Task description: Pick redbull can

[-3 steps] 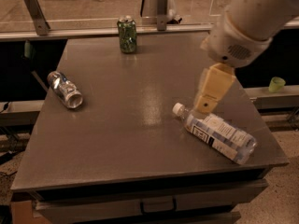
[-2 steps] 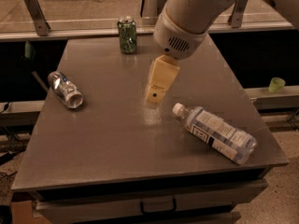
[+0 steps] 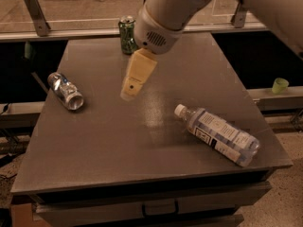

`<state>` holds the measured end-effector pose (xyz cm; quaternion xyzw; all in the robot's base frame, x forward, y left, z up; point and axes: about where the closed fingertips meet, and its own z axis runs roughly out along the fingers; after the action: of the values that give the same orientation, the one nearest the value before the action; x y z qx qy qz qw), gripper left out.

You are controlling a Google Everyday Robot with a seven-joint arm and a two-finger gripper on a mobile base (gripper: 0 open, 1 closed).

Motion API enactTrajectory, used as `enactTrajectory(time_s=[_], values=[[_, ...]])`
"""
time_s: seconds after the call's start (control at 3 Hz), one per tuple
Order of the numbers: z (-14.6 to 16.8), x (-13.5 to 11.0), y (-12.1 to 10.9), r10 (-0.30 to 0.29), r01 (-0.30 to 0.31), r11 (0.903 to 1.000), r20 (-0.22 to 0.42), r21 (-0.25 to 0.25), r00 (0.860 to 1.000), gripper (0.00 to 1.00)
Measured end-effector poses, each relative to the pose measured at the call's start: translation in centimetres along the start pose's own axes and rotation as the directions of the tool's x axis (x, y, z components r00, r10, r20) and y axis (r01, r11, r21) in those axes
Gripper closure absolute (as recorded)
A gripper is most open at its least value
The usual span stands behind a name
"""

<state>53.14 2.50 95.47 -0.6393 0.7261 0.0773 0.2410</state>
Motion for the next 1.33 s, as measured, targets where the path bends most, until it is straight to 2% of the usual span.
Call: enactTrajectory(time_s=[0.33, 0.67, 1.0, 1.33], values=[[4.8, -6.2, -0.4, -0.001, 0.005, 0.9985, 0.073, -0.054, 0.997, 0.00], [9.1, -11.2, -0.6, 0.014, -0.006, 0.9966, 0.096, -0.082, 0.995, 0.00], [13.5, -14.0, -0.7, 0.093, -0.082, 0.9896, 0.092, -0.118, 0.991, 0.00], [17.1, -15.1, -0.7, 0.194, -0.180, 0.9712, 0.076, -0.156, 0.978, 0.00]])
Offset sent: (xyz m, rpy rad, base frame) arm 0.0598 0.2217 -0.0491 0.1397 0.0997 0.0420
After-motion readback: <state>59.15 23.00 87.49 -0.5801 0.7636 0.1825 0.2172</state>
